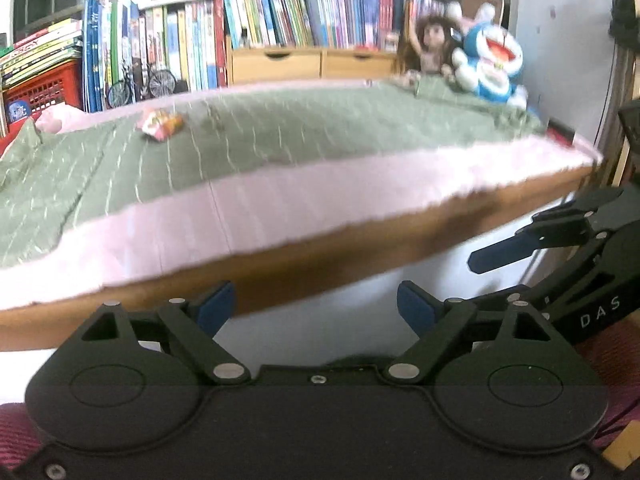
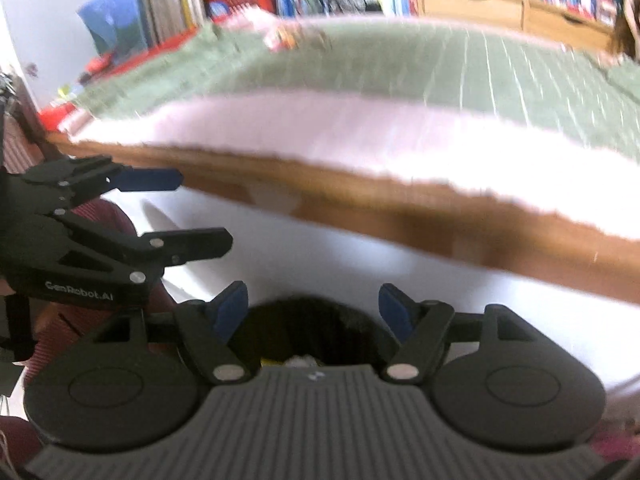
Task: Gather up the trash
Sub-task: 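Raise both grippers back up over the bed, then grasp the pink snack packet with the left gripper while the right gripper grasps the clear wrapper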
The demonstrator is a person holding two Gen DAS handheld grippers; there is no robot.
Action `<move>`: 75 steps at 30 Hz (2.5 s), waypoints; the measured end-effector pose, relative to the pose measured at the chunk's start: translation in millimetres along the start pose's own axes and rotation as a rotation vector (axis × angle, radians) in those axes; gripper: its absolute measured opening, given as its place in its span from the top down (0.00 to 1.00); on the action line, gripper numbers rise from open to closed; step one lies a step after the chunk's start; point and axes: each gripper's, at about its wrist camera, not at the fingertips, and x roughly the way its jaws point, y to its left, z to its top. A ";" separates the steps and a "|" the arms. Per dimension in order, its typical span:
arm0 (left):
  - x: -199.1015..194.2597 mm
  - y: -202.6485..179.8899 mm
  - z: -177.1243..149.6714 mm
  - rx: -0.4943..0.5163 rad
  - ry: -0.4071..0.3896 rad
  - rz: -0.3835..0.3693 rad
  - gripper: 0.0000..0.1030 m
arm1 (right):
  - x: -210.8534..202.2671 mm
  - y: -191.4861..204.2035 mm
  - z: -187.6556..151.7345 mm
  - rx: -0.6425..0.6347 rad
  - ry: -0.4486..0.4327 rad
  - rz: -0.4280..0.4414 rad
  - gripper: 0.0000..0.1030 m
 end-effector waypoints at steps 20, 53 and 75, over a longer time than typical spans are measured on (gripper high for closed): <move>8.1 90.2 108.6 -0.126 -0.195 0.221 0.08 | -10.2 -19.5 94.7 0.008 -0.275 -0.137 0.18; 212.6 231.5 191.4 -0.466 0.099 0.074 0.58 | 177.1 -0.7 229.2 -0.105 -0.083 -0.063 0.18; 172.7 225.3 202.0 -0.433 0.025 0.112 0.78 | 181.8 9.3 223.3 -0.101 -0.073 -0.030 0.63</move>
